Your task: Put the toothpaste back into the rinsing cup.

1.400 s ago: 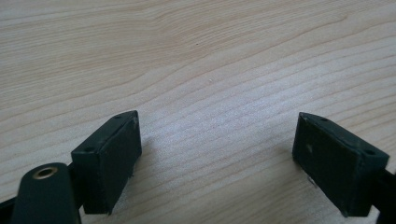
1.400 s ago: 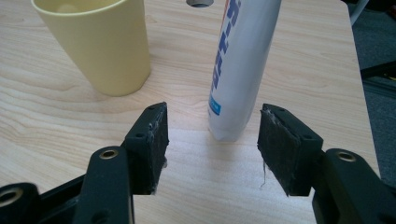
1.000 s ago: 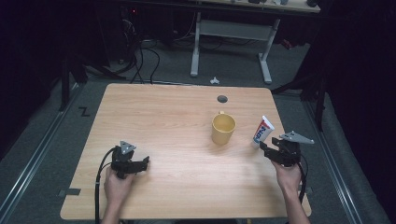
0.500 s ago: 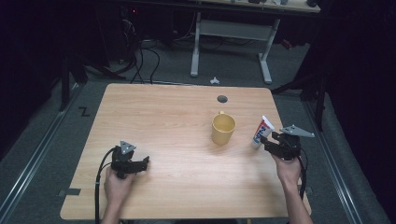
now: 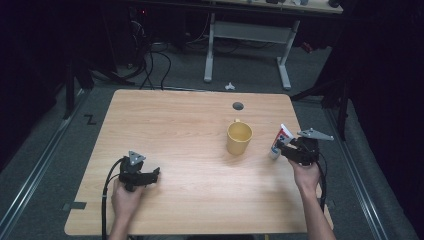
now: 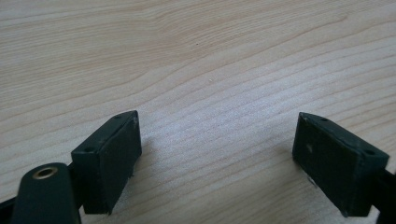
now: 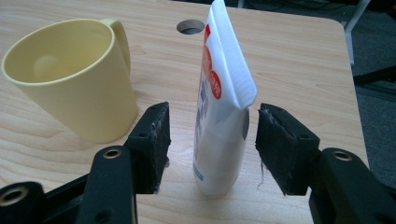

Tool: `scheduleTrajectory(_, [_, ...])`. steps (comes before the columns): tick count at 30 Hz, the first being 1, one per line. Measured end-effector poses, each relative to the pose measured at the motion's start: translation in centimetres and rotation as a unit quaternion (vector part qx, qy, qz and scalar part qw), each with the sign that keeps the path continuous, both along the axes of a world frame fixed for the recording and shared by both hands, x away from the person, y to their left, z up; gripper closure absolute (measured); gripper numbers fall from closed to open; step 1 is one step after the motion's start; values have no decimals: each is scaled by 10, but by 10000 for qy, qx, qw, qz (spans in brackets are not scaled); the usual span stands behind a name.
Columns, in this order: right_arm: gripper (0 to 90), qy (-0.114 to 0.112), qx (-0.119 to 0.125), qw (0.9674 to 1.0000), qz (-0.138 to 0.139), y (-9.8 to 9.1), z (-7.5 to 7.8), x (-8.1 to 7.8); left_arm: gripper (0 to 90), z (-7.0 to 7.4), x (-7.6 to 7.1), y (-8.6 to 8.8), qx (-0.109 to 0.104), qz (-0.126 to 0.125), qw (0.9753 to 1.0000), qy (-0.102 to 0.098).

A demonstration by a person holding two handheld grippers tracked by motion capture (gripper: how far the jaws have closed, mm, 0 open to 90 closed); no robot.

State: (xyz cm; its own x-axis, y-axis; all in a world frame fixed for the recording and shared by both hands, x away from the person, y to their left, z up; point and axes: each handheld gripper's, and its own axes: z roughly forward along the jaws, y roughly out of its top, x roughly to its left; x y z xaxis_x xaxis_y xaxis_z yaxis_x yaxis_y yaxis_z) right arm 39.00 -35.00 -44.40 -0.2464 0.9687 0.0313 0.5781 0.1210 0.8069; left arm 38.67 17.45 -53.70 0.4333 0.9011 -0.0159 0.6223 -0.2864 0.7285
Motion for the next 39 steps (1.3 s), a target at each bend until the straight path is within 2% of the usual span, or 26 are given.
scheduleTrajectory(13, [508, 37, -22, 10000, -38, 6, -2, 17, 159, 0, 0, 0, 2, -1, 10000, 2])
scheduleTrajectory(17, [533, 163, -44, 9998, -45, 6, -8, 22, 159, 0, 0, 0, 1, -1, 10000, 2])
scheduleTrajectory(26, [610, 166, -215, 9996, -103, 8, -12, 25, 159, 0, 0, 0, 1, -1, 10000, 2])
scheduleTrajectory(34, [658, 124, -297, 9995, -27, 8, -12, 25, 159, 0, 0, 0, 2, -1, 10000, 2])
scheduleTrajectory(36, [667, 45, -409, 9991, 45, 11, -12, 23, 159, 0, 0, 0, 1, -1, 10000, 2])
scheduleTrajectory(39, [672, 45, -398, 9992, 79, 12, -12, 23, 159, 0, 0, 0, 1, 0, 10000, 1])
